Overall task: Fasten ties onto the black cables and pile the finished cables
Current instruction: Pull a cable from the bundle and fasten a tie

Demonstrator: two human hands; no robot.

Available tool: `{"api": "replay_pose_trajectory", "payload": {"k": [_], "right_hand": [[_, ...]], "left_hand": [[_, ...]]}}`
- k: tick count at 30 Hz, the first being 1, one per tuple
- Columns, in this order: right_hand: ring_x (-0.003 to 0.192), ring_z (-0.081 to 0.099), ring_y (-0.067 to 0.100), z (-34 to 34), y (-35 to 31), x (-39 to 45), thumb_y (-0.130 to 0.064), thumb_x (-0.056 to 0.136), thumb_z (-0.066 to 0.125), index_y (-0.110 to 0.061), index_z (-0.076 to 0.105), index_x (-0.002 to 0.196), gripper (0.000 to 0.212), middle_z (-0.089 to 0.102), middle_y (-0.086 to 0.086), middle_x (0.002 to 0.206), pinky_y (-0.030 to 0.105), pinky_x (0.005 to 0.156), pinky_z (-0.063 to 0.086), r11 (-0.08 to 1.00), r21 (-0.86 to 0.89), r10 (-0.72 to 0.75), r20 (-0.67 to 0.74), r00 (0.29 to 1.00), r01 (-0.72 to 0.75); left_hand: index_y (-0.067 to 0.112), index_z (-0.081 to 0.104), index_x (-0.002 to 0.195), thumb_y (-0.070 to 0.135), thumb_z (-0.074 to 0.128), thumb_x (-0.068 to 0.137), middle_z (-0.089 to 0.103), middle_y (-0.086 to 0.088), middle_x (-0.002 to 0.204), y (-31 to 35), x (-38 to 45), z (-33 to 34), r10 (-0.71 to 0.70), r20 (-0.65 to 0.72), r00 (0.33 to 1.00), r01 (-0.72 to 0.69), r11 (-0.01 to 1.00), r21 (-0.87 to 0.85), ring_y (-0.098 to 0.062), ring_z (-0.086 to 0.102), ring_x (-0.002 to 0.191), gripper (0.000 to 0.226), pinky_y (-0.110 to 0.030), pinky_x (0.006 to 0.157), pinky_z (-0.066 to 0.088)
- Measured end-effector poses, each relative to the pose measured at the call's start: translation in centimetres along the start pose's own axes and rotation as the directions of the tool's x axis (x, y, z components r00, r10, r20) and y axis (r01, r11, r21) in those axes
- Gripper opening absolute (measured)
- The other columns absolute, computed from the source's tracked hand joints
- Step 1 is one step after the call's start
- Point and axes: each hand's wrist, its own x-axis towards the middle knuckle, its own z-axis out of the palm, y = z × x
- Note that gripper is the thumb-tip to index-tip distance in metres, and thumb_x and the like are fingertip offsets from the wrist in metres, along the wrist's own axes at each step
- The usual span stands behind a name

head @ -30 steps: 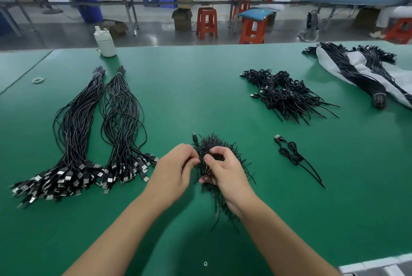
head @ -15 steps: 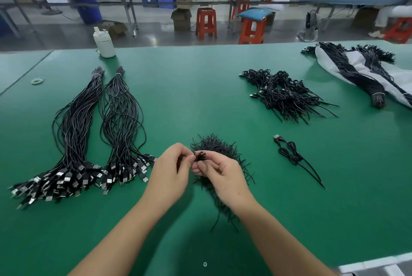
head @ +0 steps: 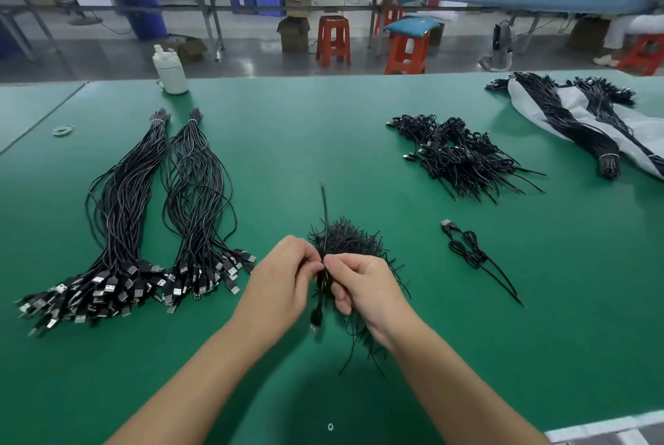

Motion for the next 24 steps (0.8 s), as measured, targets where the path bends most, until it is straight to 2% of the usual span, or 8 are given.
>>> {"api": "replay_pose_trajectory", "payload": {"k": [4, 7, 9, 11, 14, 17, 20, 24], "right_hand": [[0.042, 0.038, 0.016, -0.3, -0.34, 0.18, -0.021, 0.096, 0.065, -0.008, 0.057, 0.112, 0.022, 0.069, 0.015, 0.074, 0.023, 0.037, 0.03, 0.999, 0.009, 0.052, 0.027, 0.998, -0.052], [0.053, 0.048, 0.023, -0.33, -0.58, 0.29, -0.02, 0.097, 0.063, -0.012, 0.064, 0.102, 0.01, 0.071, 0.013, 0.077, 0.023, 0.04, 0.034, 0.998, -0.032, 0.051, 0.034, 0.998, -0.05], [0.054, 0.056, 0.018, -0.26, -0.59, 0.25, -0.014, 0.1, 0.057, -0.006, 0.069, 0.102, 0.014, 0.071, 0.011, 0.077, 0.022, 0.043, 0.042, 0.998, 0.031, 0.052, 0.076, 0.996, -0.054], [0.06, 0.061, 0.015, -0.36, -0.7, 0.19, -0.003, 0.099, 0.054, 0.002, 0.068, 0.11, 0.018, 0.071, 0.012, 0.083, 0.023, 0.052, 0.05, 0.989, 0.135, 0.047, 0.152, 0.987, -0.067], [0.075, 0.066, 0.016, -0.55, -0.78, 0.13, 0.007, 0.091, 0.061, -0.001, 0.068, 0.114, 0.026, 0.072, 0.011, 0.093, 0.024, 0.066, 0.055, 0.981, 0.18, 0.029, 0.216, 0.976, -0.069], [0.068, 0.059, 0.013, -0.68, -0.47, 0.28, 0.004, 0.09, 0.064, -0.012, 0.075, 0.096, 0.021, 0.068, 0.002, 0.078, 0.022, 0.066, 0.052, 0.996, 0.087, -0.004, 0.144, 0.99, -0.009], [0.061, 0.051, 0.015, -0.87, -0.47, 0.41, -0.006, 0.093, 0.065, -0.012, 0.073, 0.089, 0.012, 0.059, 0.004, 0.073, 0.023, 0.064, 0.047, 0.997, 0.082, 0.006, 0.097, 0.995, -0.013], [0.058, 0.052, 0.012, -0.73, -0.45, 0.29, -0.024, 0.093, 0.064, -0.019, 0.072, 0.071, 0.024, 0.058, 0.004, 0.068, 0.021, 0.055, 0.046, 0.988, 0.151, 0.02, 0.139, 0.99, -0.041]], "left_hand": [[0.013, 0.056, 0.089, 0.012, 0.058, 0.096, 0.053, 0.004, 0.085, -0.56, -0.34, -0.11, 0.166, 0.055, 0.985, -0.172, 0.977, 0.126, -0.016, 0.051, 0.074, 0.007, -0.032, 0.069, 0.045], [0.018, 0.054, 0.091, 0.022, 0.048, 0.097, 0.052, 0.005, 0.086, -0.53, -0.6, -0.09, 0.18, 0.067, 0.981, -0.188, 0.973, 0.133, -0.017, 0.051, 0.075, 0.009, -0.032, 0.069, 0.045], [0.02, 0.052, 0.091, 0.02, 0.049, 0.098, 0.05, 0.007, 0.086, -0.45, -0.55, -0.02, 0.129, 0.038, 0.991, -0.133, 0.985, 0.106, -0.013, 0.049, 0.074, 0.008, -0.027, 0.068, 0.042], [0.021, 0.052, 0.089, 0.011, 0.054, 0.097, 0.05, 0.011, 0.082, -0.51, -0.34, -0.03, 0.03, -0.004, 1.0, -0.03, 0.999, 0.038, -0.006, 0.047, 0.072, 0.013, -0.021, 0.068, 0.038], [0.021, 0.053, 0.085, 0.006, 0.059, 0.095, 0.053, 0.014, 0.078, -0.45, 0.05, -0.24, -0.077, -0.031, 0.997, 0.076, 0.996, -0.042, 0.001, 0.052, 0.076, 0.019, -0.011, 0.067, 0.036], [0.02, 0.054, 0.085, 0.005, 0.058, 0.095, 0.053, 0.012, 0.076, -0.06, 0.2, -0.33, -0.096, -0.032, 0.995, 0.094, 0.994, -0.053, 0.001, 0.052, 0.077, 0.019, -0.009, 0.068, 0.036], [0.02, 0.053, 0.085, 0.005, 0.058, 0.095, 0.053, 0.012, 0.077, 0.24, 0.18, -0.15, -0.083, -0.037, 0.996, 0.08, 0.994, -0.07, -0.001, 0.051, 0.076, 0.018, -0.009, 0.068, 0.037], [0.02, 0.053, 0.087, 0.014, 0.053, 0.096, 0.05, 0.014, 0.08, 0.05, 0.12, 0.24, -0.004, -0.068, 0.998, 0.002, 1.0, -0.023, -0.007, 0.047, 0.074, 0.011, -0.019, 0.07, 0.037]]}}
